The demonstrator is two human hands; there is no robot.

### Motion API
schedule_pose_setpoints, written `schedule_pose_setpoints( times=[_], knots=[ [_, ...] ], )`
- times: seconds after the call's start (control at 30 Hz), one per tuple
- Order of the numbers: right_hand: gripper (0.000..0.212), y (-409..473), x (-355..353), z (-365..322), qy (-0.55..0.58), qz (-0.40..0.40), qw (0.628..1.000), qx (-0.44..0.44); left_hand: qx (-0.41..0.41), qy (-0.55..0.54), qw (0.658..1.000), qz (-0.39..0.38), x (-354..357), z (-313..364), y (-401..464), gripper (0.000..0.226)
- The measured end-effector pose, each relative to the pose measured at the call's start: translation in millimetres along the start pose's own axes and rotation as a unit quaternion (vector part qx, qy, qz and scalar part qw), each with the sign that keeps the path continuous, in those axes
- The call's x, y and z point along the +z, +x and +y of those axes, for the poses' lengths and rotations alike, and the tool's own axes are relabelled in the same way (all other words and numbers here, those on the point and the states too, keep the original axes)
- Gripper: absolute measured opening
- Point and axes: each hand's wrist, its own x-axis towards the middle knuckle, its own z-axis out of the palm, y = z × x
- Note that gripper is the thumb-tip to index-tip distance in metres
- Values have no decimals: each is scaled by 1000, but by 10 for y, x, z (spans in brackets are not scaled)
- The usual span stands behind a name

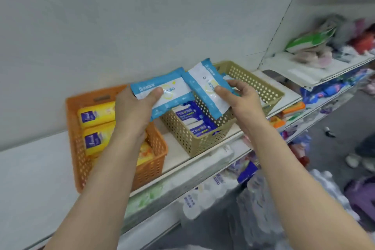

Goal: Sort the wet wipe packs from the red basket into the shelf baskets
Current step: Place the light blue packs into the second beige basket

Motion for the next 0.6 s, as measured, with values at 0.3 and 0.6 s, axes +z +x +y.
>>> schedule_pose_setpoints(
  times=[0.3, 0.6],
  knots=[
    [18, 896, -75, 136, 8, -24, 1000, 5, 11, 39, 999, 22, 380, -113, 349, 18],
    [24, 1967, -495, -36, -75, -124, 989, -25, 12, 33, 996, 77, 1184, -188, 421, 20]
  ],
)
